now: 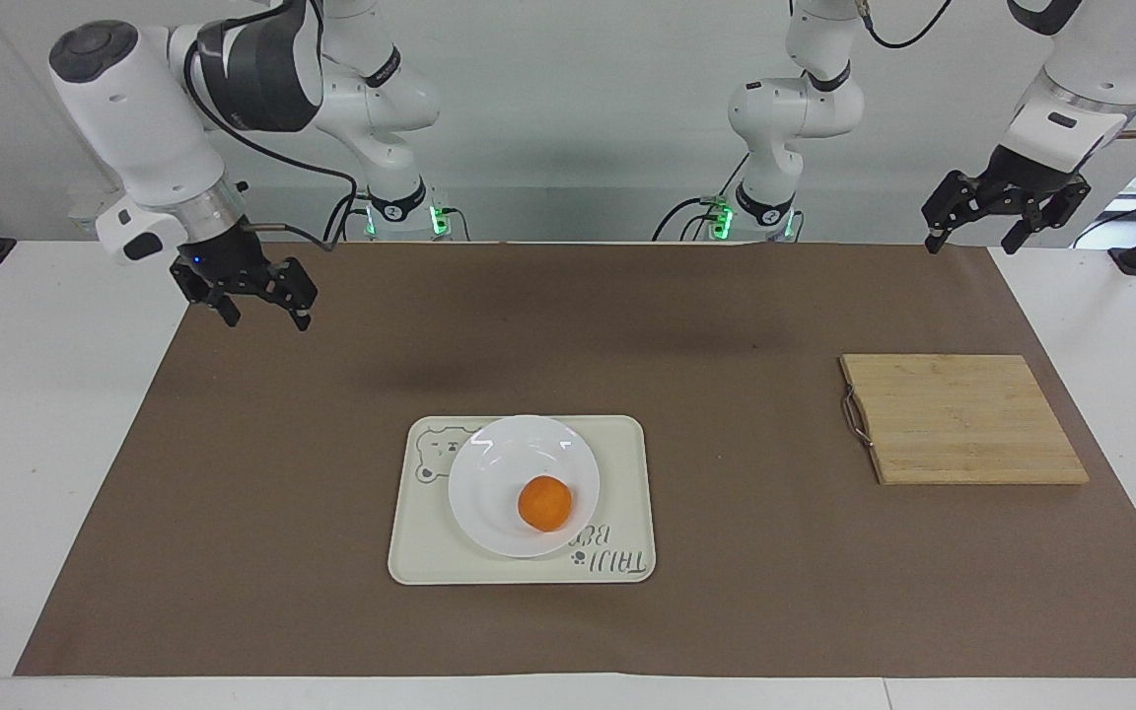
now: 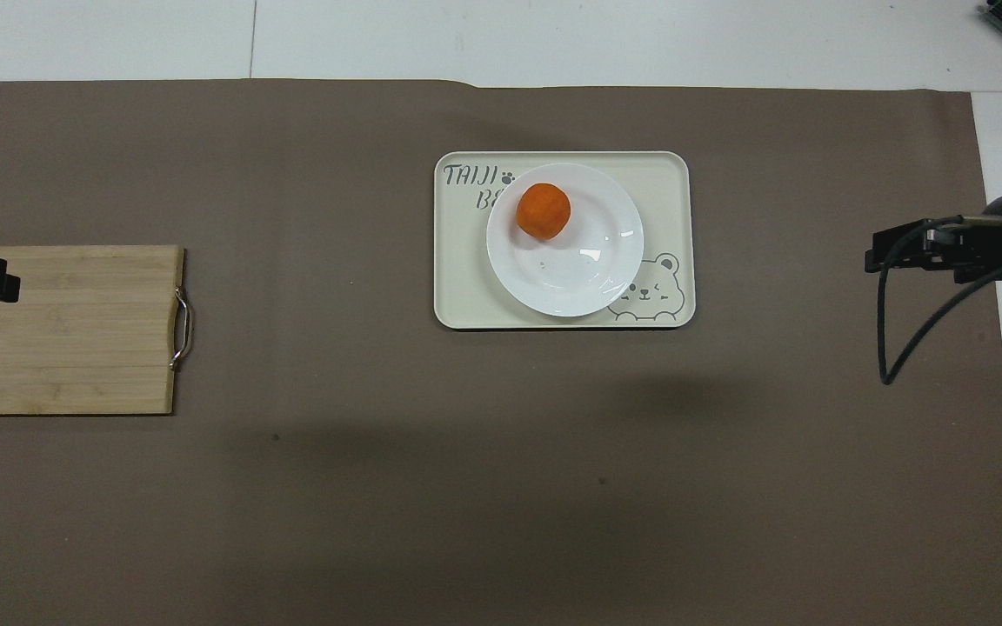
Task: Place orange and plate with both arms
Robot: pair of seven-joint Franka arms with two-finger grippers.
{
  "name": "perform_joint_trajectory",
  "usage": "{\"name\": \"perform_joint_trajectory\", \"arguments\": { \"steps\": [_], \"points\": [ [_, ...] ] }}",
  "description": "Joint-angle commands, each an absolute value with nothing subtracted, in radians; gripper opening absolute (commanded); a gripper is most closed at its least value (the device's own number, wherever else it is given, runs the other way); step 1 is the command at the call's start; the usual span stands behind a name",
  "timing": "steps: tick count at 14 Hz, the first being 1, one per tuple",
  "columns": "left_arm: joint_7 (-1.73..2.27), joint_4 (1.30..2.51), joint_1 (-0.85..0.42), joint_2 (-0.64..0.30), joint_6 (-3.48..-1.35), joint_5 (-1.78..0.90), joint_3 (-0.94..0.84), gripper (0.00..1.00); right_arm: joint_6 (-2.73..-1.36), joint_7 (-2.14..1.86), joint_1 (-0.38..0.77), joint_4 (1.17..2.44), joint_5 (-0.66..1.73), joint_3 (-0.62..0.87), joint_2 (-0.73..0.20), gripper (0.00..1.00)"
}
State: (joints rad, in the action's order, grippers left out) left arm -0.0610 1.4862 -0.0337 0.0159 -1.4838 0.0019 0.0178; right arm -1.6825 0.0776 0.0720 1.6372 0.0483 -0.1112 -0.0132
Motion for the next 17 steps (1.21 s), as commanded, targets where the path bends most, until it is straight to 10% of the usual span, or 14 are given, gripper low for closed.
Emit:
{"name": "perform_joint_trajectory", "arguments": {
  "steps": [1, 17],
  "points": [
    [-0.055, 1.513, -0.023, 0.040, -1.485, 0.008, 0.011, 1.00, -1.542, 0.089, 0.067, 1.524, 0.020, -0.101, -0.015, 1.00],
    [-0.055, 1.511, -0.023, 0.040, -1.485, 0.008, 0.011, 1.00, -1.480, -0.032, 0.054, 1.609, -0.052, -0.098, 0.107, 1.00]
  ]
}}
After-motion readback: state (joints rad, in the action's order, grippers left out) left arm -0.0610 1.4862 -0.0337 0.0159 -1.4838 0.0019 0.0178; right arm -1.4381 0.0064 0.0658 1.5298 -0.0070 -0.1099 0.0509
